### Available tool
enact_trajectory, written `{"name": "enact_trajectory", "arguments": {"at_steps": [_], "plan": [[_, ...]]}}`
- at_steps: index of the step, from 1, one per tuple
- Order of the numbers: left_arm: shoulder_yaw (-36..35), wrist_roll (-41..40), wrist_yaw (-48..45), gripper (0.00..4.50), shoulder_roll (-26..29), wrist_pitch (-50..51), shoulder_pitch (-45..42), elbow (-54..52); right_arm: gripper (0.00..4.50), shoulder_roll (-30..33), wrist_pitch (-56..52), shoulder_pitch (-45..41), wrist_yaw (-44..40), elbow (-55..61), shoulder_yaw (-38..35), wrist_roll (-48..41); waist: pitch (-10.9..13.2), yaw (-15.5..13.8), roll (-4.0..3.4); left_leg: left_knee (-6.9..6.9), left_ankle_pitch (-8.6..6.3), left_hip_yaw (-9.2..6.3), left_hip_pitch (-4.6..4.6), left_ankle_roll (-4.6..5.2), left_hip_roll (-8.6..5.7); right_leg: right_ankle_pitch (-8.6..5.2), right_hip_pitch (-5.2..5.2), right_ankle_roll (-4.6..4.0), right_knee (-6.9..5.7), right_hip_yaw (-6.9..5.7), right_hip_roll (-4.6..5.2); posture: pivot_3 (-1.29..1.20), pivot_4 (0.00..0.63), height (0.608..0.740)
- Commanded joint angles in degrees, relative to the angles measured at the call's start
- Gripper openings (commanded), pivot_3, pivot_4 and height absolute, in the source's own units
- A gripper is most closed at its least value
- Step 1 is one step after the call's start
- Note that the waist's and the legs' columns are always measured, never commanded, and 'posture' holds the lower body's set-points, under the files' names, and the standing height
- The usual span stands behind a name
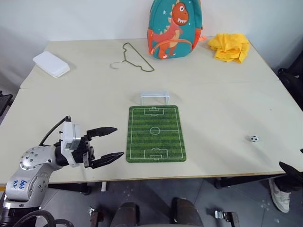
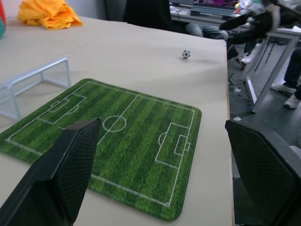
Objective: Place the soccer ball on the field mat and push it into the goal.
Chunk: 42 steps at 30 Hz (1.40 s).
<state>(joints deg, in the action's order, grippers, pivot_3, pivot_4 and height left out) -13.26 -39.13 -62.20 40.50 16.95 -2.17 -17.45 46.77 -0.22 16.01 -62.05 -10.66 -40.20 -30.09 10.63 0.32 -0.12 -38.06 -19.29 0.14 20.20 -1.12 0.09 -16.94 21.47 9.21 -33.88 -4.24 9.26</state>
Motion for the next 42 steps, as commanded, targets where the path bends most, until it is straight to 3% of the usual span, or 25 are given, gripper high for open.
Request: {"name": "enact_trajectory", "arguments": {"at_steps": [1,10,20,23,32,37,42], "plan": [[-0.22,-0.94,-0.44,4.5,-0.26,-0.46,-1.11,-1.19,4.49,3.28,-3.94,-5.88,2.15,-0.68,3.15,1.07,0.02,-0.19,-0.1,-0.02,0.0,0.03,0.0,0.01,0.0,0.01,0.01,0.0,0.0,0.03,0.0,0.0,0.15,0.74],[2.22,-0.65,0.44,4.5,-1.8,0.53,-1.51,-3.49,4.49,7.19,-6.63,-23.88,2.03,-15.47,15.82,8.84,0.02,-0.78,-0.12,-0.04,-0.04,-0.04,0.08,0.08,-0.05,0.06,0.05,0.07,-0.07,0.0,0.0,0.0,0.15,0.74],[1.72,-0.75,0.91,4.5,-1.85,0.24,-0.1,-4.44,4.49,6.47,-2.97,-30.24,-0.09,-26.91,20.36,12.28,0.03,-0.69,-0.13,-0.06,-0.08,0.0,0.16,0.15,-0.08,0.14,0.05,0.2,-0.01,-0.01,0.0,0.0,0.15,0.74],[1.16,-0.89,1.22,4.5,-1.7,0.22,-0.15,-4.52,3.88,6.34,-1.52,-30.3,-0.7,-29.2,20.35,12.3,0.03,-0.38,-0.12,-0.1,-0.08,0.03,0.16,0.15,-0.07,0.14,0.04,0.2,0.01,0.0,0.01,0.0,0.15,0.74],[0.42,-0.79,1.1,4.5,-1.38,-0.16,-0.19,-4.35,0.92,5.96,2.72,-30.19,-4.86,-31.5,19.58,10.47,0.03,-0.34,-0.13,-0.19,-0.08,0.04,0.14,0.15,-0.07,0.17,0.02,0.18,0.02,0.01,0.01,0.0,0.15,0.74],[-0.73,0.14,-0.62,4.5,-1.72,-3.16,0.38,-2.22,0.86,4.6,2.48,-32.84,-14.51,-22.3,21.6,5.55,0.06,0.01,-0.19,-0.17,-0.08,0.07,0.11,0.15,-0.04,0.17,0.02,0.19,0.03,0.01,0.01,0.0,0.15,0.74],[-1.78,2.4,-3.13,4.5,-1.78,-8.01,2.52,1.2,0.86,-2.15,-4.99,-39.4,-18.76,0.4,37.26,6.06,0.1,1.33,-0.23,-0.14,-0.13,0.26,-0.04,0.02,0.18,0.22,0.05,0.12,0.0,-0.05,-0.07,0.0,0.15,0.74]]}}
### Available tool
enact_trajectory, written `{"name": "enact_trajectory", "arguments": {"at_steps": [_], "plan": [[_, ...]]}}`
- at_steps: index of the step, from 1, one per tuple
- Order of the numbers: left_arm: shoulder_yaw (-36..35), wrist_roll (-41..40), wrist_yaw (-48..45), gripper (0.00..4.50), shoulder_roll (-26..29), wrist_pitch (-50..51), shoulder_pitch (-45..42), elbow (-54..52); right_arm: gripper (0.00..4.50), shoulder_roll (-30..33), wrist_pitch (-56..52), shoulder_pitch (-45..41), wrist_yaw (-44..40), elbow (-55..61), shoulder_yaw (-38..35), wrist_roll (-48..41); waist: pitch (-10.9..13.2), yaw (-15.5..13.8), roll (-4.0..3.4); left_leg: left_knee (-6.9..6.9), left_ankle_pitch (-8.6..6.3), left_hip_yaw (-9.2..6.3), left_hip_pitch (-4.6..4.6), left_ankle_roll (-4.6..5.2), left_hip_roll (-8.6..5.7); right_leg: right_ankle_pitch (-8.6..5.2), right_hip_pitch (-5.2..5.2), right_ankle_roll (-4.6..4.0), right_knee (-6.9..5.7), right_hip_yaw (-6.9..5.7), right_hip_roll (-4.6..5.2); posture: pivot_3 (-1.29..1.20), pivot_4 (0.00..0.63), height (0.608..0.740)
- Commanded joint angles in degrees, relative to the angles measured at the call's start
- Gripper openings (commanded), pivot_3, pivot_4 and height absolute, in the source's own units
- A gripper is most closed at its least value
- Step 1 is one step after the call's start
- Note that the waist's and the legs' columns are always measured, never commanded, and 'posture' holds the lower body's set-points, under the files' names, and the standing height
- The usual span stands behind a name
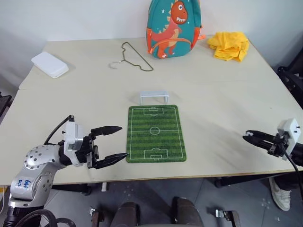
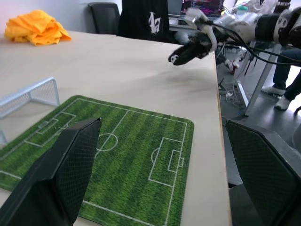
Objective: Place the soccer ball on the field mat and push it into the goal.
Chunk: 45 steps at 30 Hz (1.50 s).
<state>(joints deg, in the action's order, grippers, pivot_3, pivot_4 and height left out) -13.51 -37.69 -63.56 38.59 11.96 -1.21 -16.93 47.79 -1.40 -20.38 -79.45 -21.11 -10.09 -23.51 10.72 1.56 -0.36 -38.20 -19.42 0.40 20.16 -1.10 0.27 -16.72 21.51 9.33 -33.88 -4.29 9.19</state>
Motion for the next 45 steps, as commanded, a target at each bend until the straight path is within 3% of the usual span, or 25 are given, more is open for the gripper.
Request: {"name": "enact_trajectory", "arguments": {"at_steps": [1,7,13,24,45], "plan": [[-1.46,1.37,-2.15,4.5,0.4,-3.46,2.07,1.1,0.86,-4.77,-5.34,-4.41,-0.6,13.13,9.45,0.07,0.01,0.06,0.01,0.0,-0.02,0.01,0.01,-0.06,0.12,0.03,0.03,-0.04,-0.03,-0.02,-0.09,0.0,0.15,0.74],[-2.3,2.88,-2.69,4.5,0.86,-5.28,8.57,0.05,0.86,-16.02,-9.88,-11.36,3.33,21.56,26.22,7.93,0.01,-0.77,0.01,0.01,-0.24,-0.1,0.26,-0.32,0.59,0.14,0.36,-0.19,-0.08,-0.12,-0.6,0.0,0.15,0.74],[-3.99,2.99,0.13,4.5,0.04,-5.68,14.37,-3.31,0.86,-20.76,-8.78,-11.96,5.16,20.9,33.13,12.71,0.0,-1.55,0.04,-0.37,-0.34,-0.03,1.16,-0.26,0.55,0.16,1.14,-0.22,-0.23,-0.16,-0.58,0.0,0.15,0.74],[-4.69,2.89,3.72,4.5,-0.77,-5.58,18.73,-7.7,0.86,-19.52,-8.84,-9.81,3.78,21.45,33.3,12.44,0.0,-1.33,0.04,-0.82,-0.36,0.16,1.02,-0.24,0.66,0.23,1.09,-0.36,-0.61,-0.11,-0.62,0.0,0.15,0.74],[-4.86,2.09,4.22,4.5,-0.18,-4.98,17.16,-6.84,0.86,-23.25,-9.81,-13.17,7.91,14.52,33.11,14.0,0.0,-1.28,0.04,-0.8,-0.37,0.19,1.04,-0.23,0.67,0.24,1.15,-0.37,-0.64,-0.11,-0.62,0.0,0.15,0.74]]}}
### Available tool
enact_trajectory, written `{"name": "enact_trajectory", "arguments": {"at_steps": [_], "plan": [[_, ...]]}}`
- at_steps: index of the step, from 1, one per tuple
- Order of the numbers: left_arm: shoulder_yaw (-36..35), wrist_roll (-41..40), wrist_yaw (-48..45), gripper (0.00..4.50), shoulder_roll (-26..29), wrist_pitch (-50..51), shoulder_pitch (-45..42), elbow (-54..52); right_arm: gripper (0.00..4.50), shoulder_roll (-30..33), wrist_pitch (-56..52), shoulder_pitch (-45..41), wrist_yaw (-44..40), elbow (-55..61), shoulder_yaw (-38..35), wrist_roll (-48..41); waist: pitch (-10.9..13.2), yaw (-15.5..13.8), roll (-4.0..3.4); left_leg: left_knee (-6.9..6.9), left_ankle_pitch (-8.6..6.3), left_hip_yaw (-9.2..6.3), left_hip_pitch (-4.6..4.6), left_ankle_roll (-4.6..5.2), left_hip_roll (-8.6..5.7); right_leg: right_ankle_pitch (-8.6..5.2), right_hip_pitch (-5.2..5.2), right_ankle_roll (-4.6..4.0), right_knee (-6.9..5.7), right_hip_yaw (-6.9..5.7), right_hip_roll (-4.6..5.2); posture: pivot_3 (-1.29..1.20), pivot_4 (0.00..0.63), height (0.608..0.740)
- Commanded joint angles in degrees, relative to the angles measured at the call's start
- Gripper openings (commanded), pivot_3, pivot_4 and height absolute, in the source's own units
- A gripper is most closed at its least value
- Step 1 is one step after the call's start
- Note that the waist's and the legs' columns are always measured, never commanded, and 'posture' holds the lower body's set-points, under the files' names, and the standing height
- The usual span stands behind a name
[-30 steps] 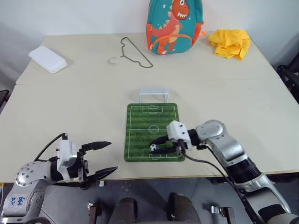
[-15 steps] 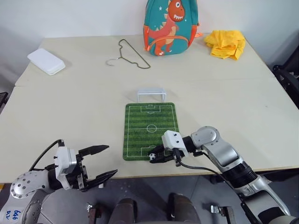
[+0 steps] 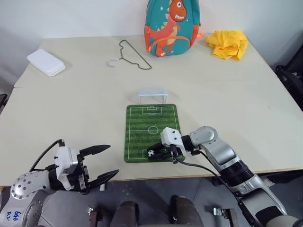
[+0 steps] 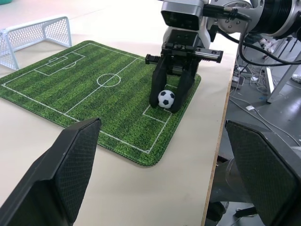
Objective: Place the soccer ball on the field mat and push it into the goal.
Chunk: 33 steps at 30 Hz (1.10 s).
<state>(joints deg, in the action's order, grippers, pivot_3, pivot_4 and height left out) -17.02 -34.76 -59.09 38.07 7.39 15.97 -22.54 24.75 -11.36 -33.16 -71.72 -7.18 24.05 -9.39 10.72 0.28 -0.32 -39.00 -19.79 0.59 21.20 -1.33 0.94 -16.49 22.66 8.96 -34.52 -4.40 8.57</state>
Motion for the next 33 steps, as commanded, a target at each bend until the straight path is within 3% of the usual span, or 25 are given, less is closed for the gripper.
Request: {"name": "enact_trajectory", "arguments": {"at_steps": [1,7,14,27,33], "plan": [[-1.4,-0.88,-0.26,4.5,0.32,-0.4,-0.02,-1.22,0.86,-0.12,0.19,-0.3,0.18,0.55,-1.02,-0.11,0.0,0.0,0.0,0.0,0.0,0.0,0.0,0.0,0.0,0.0,0.0,0.0,0.0,0.0,0.0,0.0,0.15,0.74],[-1.57,-0.94,-0.27,4.5,0.34,-0.32,-0.12,-1.16,0.86,0.72,-0.77,0.12,-0.65,1.08,-0.78,-0.31,0.0,0.0,0.0,0.0,0.0,0.0,0.0,0.0,0.0,0.0,0.0,0.0,0.0,0.0,0.0,0.0,0.15,0.74],[-1.5,-1.13,-0.36,4.5,0.21,-0.04,0.04,-1.35,3.09,-0.05,2.13,0.81,0.05,1.8,-2.43,-1.42,0.0,0.0,0.0,-0.01,0.0,0.0,0.0,0.0,0.0,0.0,0.0,0.0,-0.01,0.0,0.0,0.0,0.15,0.74],[-1.41,-1.97,-0.19,4.5,0.0,0.72,0.7,-2.04,3.09,-1.8,5.95,0.76,-2.59,2.08,-7.5,-8.04,0.0,0.0,0.0,0.0,0.0,0.01,0.01,0.0,0.01,0.0,0.01,0.0,0.0,0.0,0.0,0.0,0.15,0.74],[-3.44,-2.42,-1.0,4.5,0.42,-0.2,0.58,-0.86,3.09,4.27,2.81,2.44,-9.69,6.51,-14.69,-17.34,0.0,-0.23,0.0,0.0,-0.01,0.0,0.02,0.01,0.01,0.0,0.01,0.0,0.0,0.0,0.0,0.0,0.15,0.74]]}}
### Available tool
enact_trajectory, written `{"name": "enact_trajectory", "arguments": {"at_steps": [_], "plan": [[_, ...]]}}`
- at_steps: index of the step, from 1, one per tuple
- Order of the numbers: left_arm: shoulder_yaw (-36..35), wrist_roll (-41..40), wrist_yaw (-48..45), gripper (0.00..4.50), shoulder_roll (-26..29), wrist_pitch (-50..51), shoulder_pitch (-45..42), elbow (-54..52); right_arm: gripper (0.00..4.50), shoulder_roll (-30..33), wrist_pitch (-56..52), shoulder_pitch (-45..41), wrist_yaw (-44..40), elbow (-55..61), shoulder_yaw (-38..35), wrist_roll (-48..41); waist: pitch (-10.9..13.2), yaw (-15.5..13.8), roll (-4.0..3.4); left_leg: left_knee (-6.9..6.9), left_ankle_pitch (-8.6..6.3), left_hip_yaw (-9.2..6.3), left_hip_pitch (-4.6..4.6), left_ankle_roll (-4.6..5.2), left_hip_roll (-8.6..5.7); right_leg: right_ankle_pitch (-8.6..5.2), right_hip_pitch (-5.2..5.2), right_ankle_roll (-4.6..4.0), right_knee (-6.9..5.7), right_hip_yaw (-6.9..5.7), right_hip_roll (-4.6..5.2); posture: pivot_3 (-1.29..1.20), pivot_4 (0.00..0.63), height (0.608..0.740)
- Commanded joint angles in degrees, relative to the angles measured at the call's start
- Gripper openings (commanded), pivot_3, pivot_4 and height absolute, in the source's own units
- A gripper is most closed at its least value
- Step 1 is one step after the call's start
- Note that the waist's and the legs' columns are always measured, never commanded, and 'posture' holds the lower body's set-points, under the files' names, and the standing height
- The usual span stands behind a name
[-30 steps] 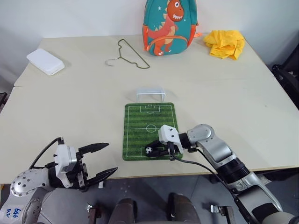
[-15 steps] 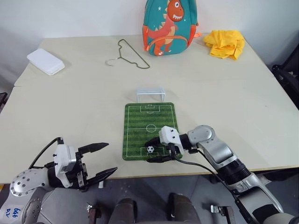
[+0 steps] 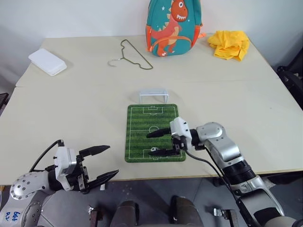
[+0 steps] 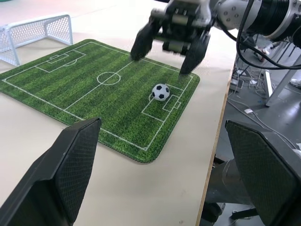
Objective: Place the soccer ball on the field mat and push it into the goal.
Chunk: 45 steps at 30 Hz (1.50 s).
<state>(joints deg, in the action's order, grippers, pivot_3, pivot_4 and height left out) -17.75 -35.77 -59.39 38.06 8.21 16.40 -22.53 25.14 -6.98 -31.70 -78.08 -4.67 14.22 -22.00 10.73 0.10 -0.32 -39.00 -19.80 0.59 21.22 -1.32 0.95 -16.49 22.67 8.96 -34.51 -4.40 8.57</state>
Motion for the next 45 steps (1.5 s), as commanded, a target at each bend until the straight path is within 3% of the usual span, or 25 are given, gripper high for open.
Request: {"name": "enact_trajectory", "arguments": {"at_steps": [1,5,8,13,17,25,37,45], "plan": [[-3.31,-1.43,-1.29,4.5,0.69,-1.32,0.19,-0.29,3.09,5.86,-2.27,1.7,-4.33,4.72,-6.0,-5.54,0.0,-0.05,0.01,-0.01,-0.01,0.0,0.0,0.02,0.0,0.0,-0.02,0.0,0.02,0.0,0.0,0.0,0.15,0.74],[-4.87,-0.9,-3.73,4.5,1.51,-2.42,0.13,2.27,2.58,12.28,-1.89,6.37,-6.68,7.29,-8.08,-5.58,0.0,-0.04,0.01,0.01,-0.02,0.02,0.0,0.03,0.0,0.0,-0.02,0.0,0.06,0.0,-0.01,0.0,0.15,0.74],[-4.89,-0.44,-5.18,4.5,1.86,-2.94,-0.31,3.78,1.62,14.97,1.08,11.46,-7.86,9.44,-7.05,-3.36,0.01,0.01,0.03,0.03,-0.03,0.05,-0.01,0.03,0.0,0.0,-0.02,0.0,0.07,-0.01,-0.01,0.0,0.15,0.74],[-4.03,-0.08,-5.56,4.5,1.66,-2.77,-1.55,4.48,0.02,11.44,2.45,15.1,-2.29,12.41,-3.6,0.25,0.02,0.23,0.05,-0.01,-0.03,0.21,-0.1,0.03,0.06,0.0,-0.01,-0.01,0.04,0.01,-0.01,0.0,0.15,0.74],[-2.97,-0.04,-5.09,4.5,1.22,-2.14,-1.84,3.54,0.02,5.75,2.96,16.34,2.98,13.24,1.85,4.34,0.01,0.07,0.08,-0.01,-0.03,0.17,-0.09,0.01,0.06,0.01,0.0,-0.02,0.02,0.01,-0.01,0.0,0.15,0.74],[-2.59,-0.43,-4.6,4.5,1.2,-1.54,-0.89,2.03,0.02,0.39,-0.14,13.27,8.19,11.19,6.83,7.53,0.01,0.08,0.07,-0.03,-0.05,0.17,-0.07,0.02,0.06,0.03,0.0,-0.05,0.03,0.01,-0.01,0.0,0.15,0.74],[-2.67,-0.32,-3.2,4.5,0.78,-1.36,-0.75,0.74,0.02,-3.91,0.79,7.56,11.98,2.95,7.23,10.78,0.01,0.16,0.07,-0.02,-0.06,0.18,-0.07,0.01,0.07,0.02,0.05,-0.05,-0.03,0.0,-0.02,0.0,0.15,0.74],[-2.52,-0.58,-1.34,4.5,0.14,-1.04,-0.97,0.18,0.02,-8.46,14.44,-5.46,16.3,-15.84,2.88,14.06,0.01,1.28,0.07,-0.03,-0.05,0.2,-0.07,0.0,0.07,0.03,0.1,-0.06,-0.12,0.01,-0.02,0.0,0.15,0.74]]}}
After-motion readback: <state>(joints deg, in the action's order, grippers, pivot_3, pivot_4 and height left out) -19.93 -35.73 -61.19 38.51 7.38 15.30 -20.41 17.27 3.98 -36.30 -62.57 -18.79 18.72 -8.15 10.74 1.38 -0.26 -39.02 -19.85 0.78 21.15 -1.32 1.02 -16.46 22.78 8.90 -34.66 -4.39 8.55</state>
